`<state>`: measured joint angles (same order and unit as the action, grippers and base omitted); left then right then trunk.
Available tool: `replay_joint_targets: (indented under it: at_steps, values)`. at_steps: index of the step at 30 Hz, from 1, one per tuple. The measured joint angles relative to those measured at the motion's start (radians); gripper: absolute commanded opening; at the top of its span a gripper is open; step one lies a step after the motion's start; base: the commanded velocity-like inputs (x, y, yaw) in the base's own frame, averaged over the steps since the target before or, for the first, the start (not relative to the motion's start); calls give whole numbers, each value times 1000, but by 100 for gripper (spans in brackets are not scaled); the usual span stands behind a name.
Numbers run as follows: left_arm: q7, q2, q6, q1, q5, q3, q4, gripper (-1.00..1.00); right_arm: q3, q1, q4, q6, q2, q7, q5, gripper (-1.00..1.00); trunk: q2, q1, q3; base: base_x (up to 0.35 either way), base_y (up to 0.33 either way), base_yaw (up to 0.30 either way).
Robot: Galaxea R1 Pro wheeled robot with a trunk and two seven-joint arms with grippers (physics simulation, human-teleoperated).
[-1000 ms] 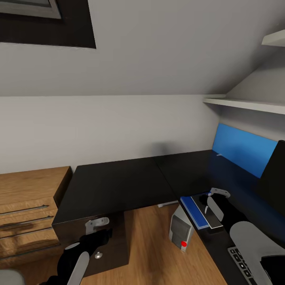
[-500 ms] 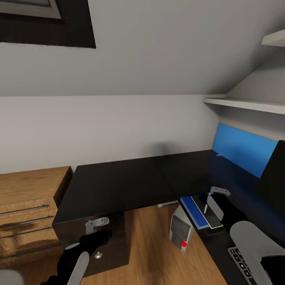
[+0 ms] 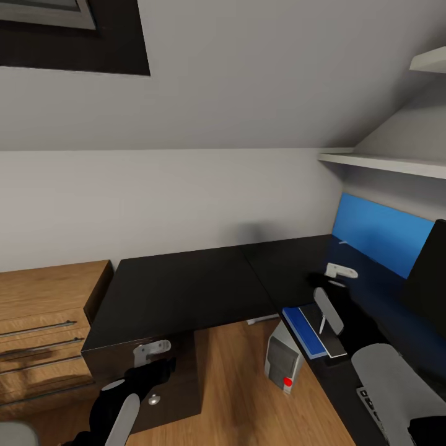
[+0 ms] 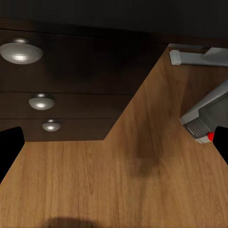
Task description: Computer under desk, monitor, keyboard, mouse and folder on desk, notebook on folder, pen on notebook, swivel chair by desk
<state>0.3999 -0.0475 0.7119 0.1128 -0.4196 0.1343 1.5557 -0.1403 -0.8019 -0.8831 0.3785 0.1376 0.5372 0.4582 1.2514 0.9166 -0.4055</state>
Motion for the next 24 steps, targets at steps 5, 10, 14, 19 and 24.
replay_joint_targets:
  at_steps: [5,10,14,19,24]
  values:
    - [0,0,-1,0,0,0,0,100,-1,29,-73,-2,-52,80,0,100,0,0,0,0,0,0]
    - [0,0,-1,0,1,0,0,100,-51,78,-138,-1,-71,114,1,100,0,0,0,0,0,0]
    - [0,0,-1,0,0,0,0,100,-90,87,-157,-4,-77,120,2,100,0,0,0,0,0,0]
    - [0,0,-1,0,0,0,0,100,-96,89,-170,-5,-81,119,5,100,0,0,0,0,0,0]
    - [0,0,1,0,-1,0,0,100,-98,91,-189,-7,-125,122,3,100,0,1,0,-254,0,60]
